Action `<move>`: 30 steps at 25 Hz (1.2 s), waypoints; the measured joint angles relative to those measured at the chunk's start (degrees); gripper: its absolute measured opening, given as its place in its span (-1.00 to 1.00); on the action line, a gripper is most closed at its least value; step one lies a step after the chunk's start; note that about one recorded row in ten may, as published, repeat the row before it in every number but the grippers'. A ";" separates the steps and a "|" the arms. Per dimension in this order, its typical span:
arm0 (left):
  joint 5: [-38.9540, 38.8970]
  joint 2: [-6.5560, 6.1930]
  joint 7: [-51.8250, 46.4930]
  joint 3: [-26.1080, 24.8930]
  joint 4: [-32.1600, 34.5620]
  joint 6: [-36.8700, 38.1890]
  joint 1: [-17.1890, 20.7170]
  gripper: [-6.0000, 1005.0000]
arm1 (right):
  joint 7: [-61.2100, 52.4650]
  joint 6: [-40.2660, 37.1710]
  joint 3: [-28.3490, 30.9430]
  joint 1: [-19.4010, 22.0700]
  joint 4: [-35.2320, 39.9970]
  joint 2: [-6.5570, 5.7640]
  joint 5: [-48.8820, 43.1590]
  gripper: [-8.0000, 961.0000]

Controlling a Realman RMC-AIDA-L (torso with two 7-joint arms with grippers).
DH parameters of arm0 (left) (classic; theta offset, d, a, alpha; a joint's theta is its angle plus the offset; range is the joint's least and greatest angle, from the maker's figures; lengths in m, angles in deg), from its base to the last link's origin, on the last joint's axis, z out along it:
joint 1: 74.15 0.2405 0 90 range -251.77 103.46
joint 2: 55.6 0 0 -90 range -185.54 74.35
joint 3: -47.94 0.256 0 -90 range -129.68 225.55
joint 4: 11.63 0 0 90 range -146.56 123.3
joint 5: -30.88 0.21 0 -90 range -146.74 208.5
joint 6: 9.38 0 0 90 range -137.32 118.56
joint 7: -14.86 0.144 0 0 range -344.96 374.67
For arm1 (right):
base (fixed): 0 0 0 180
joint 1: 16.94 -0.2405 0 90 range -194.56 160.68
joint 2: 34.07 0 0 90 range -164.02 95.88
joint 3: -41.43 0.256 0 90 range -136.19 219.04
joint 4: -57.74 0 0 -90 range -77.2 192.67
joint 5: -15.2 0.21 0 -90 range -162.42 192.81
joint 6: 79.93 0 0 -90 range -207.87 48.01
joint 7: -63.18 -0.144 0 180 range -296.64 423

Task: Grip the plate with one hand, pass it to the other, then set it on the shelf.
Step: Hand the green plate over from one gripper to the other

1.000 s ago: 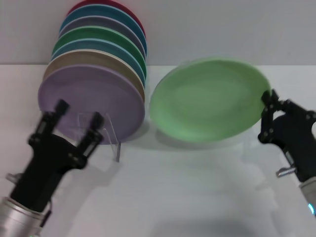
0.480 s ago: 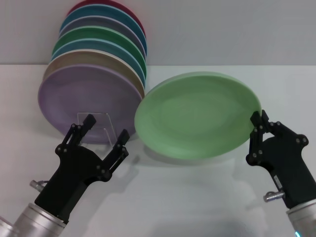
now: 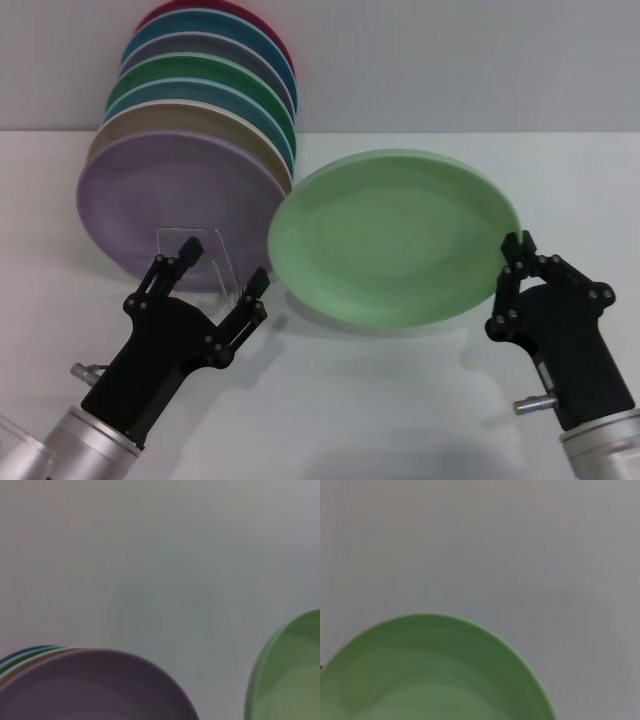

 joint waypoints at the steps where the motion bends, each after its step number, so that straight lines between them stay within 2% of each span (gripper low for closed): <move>1: -0.03 0.00 0.01 -0.06 0.00 -0.34 -0.08 0.55 | 1.66 0.00 -0.66 -0.11 -0.84 0.01 1.14 -0.95; 6: -0.04 0.01 0.03 -0.18 0.07 -1.02 -0.38 0.54 | 12.78 -0.06 -3.49 0.10 -6.88 0.01 6.46 -0.95; 15: -0.05 -0.16 0.06 -0.24 0.55 -1.22 -0.80 0.54 | 25.21 -0.28 -7.63 1.73 -11.72 0.01 8.88 -0.92; 30: 0.28 0.01 0.06 0.19 0.09 -2.75 -0.82 0.54 | 26.26 -1.55 -9.54 2.01 -12.09 -0.08 9.66 -0.86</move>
